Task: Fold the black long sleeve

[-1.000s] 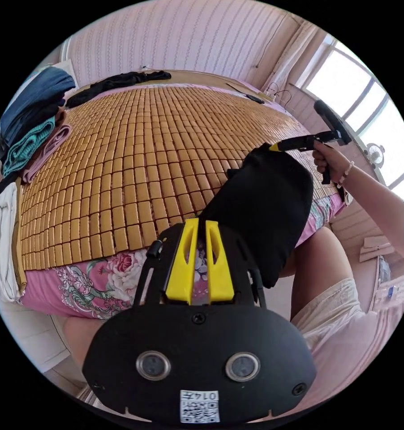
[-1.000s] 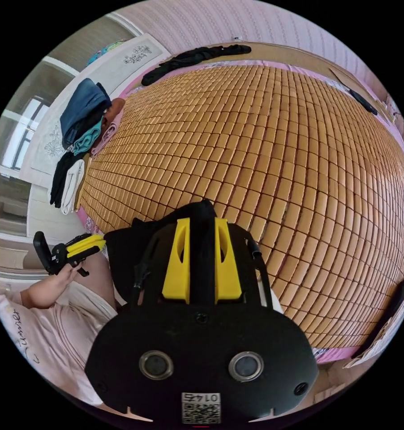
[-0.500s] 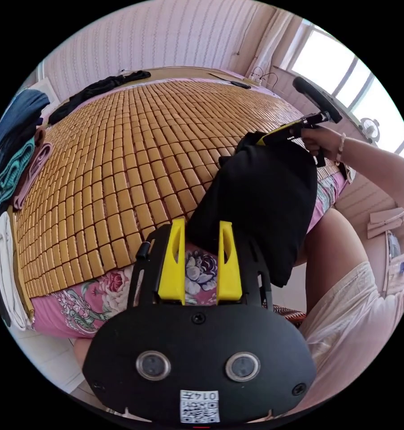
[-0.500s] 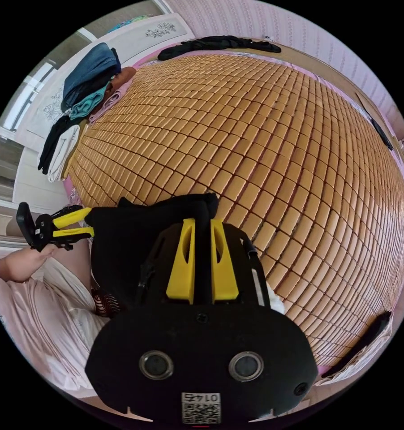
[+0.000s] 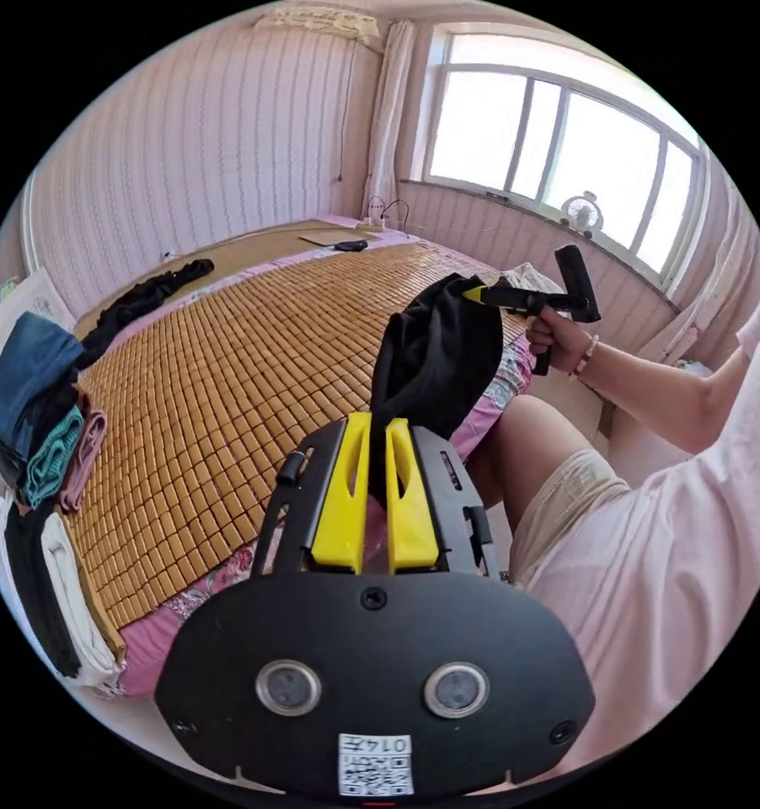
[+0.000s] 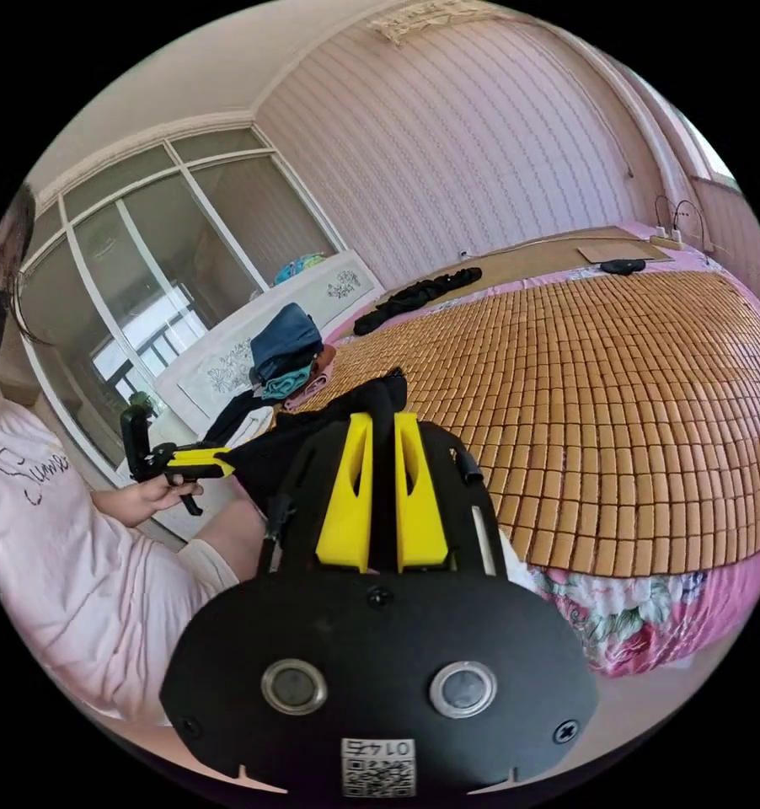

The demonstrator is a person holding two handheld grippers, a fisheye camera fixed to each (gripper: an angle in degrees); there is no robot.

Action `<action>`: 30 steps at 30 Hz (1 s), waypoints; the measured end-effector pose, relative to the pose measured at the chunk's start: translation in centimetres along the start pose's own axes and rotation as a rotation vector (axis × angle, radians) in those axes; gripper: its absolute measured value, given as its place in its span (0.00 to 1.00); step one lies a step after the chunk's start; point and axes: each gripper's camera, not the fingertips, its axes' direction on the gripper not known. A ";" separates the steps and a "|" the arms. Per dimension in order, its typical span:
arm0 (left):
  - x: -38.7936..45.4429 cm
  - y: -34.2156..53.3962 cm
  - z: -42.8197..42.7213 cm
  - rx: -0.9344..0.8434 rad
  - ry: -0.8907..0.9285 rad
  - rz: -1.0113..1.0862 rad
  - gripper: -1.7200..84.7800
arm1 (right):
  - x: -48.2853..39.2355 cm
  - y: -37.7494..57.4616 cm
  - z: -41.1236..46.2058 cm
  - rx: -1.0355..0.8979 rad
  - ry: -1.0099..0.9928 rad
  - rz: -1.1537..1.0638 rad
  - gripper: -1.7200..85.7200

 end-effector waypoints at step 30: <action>19.6 -32.4 24.7 -0.047 0.287 -0.015 0.09 | 20.9 -1.2 -25.3 0.013 0.775 0.332 0.15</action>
